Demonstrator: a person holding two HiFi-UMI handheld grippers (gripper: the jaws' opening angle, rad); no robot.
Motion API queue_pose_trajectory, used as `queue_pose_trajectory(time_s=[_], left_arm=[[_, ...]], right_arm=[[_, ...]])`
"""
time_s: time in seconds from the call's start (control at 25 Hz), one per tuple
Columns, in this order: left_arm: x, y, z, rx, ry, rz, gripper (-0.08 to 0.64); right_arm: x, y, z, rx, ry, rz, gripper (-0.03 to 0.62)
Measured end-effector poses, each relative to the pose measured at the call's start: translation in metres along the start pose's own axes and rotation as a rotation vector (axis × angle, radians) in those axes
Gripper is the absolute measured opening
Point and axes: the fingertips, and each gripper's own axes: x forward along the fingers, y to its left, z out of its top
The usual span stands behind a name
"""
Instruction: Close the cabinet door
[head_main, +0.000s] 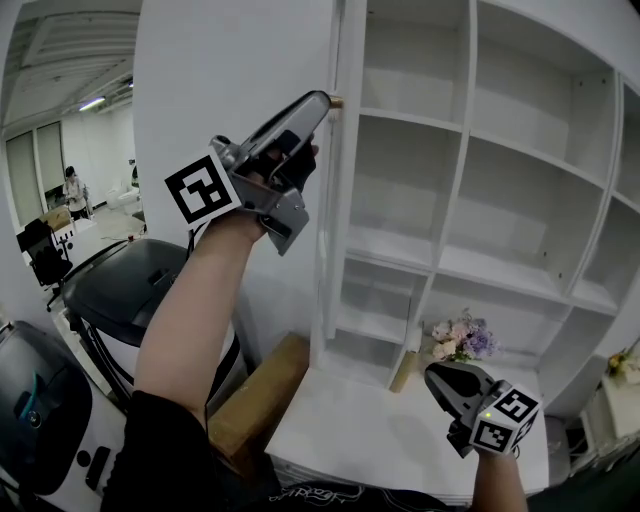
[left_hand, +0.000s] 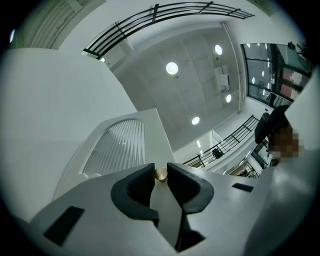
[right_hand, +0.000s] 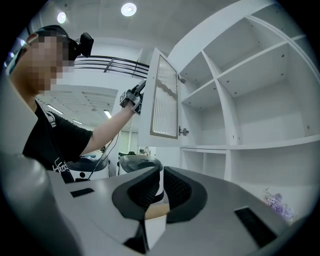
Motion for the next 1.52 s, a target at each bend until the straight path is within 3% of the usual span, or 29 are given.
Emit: queue_pose_trajectory(time_s=[0.24, 0.52, 0.72, 1.12, 1.52], left_arm=[[0.03, -0.001, -0.025, 0.153, 0.051, 0.043, 0.094], [0.072, -0.004, -0.063, 0.272, 0.097, 0.047, 0.092], [0.102, 0.004, -0.094, 0.412, 0.164, 0.098, 0.092], [0.141, 0.025, -0.133, 0.548, 0.205, 0.152, 0.093], [0.168, 0.05, -0.163, 0.607, 0.246, 0.194, 0.092]], right_arm=[[-0.013, -0.021, -0.001, -0.019, 0.003, -0.02, 0.054], [-0.025, -0.057, 0.002, -0.021, -0.011, -0.04, 0.054], [-0.028, -0.081, 0.006, -0.023, -0.029, -0.031, 0.054], [-0.037, -0.121, 0.008, -0.028, -0.055, -0.034, 0.054], [-0.049, -0.155, 0.003, -0.024, -0.056, -0.052, 0.054]])
